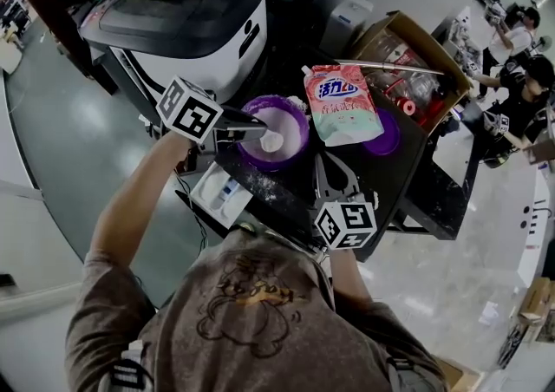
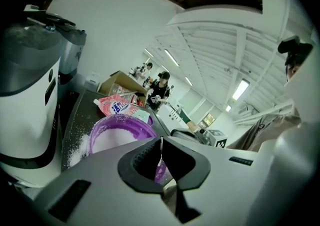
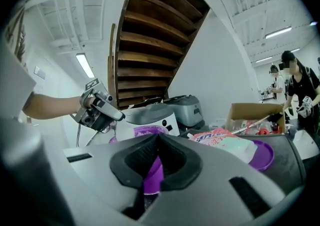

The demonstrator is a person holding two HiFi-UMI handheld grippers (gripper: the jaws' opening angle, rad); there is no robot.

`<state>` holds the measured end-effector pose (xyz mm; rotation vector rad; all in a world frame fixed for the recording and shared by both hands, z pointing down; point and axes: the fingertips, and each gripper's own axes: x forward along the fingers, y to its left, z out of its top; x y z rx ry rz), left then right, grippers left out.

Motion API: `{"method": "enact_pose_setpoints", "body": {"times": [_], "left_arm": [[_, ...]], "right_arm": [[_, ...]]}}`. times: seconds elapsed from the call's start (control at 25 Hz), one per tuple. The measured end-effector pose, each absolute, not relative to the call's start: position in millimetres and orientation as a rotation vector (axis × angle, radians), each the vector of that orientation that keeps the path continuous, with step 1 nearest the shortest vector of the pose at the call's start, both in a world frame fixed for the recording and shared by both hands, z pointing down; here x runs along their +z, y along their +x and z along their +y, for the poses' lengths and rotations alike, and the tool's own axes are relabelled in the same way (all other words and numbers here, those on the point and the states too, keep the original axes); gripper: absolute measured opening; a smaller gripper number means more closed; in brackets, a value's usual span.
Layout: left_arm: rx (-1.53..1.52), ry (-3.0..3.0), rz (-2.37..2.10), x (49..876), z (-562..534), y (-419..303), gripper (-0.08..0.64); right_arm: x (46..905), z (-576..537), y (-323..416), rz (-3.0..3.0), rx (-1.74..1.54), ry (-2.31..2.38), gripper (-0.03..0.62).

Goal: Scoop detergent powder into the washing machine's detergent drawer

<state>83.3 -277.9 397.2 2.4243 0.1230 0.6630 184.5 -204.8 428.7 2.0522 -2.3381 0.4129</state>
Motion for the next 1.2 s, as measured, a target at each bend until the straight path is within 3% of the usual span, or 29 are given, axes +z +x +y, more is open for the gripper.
{"method": "enact_pose_setpoints", "body": {"times": [1.2], "left_arm": [[0.165,2.406,-0.456,366.3,-281.0,-57.0,0.023]], "right_arm": [[428.0,-217.8,87.4,-2.55,0.422,1.704,0.002]]}}
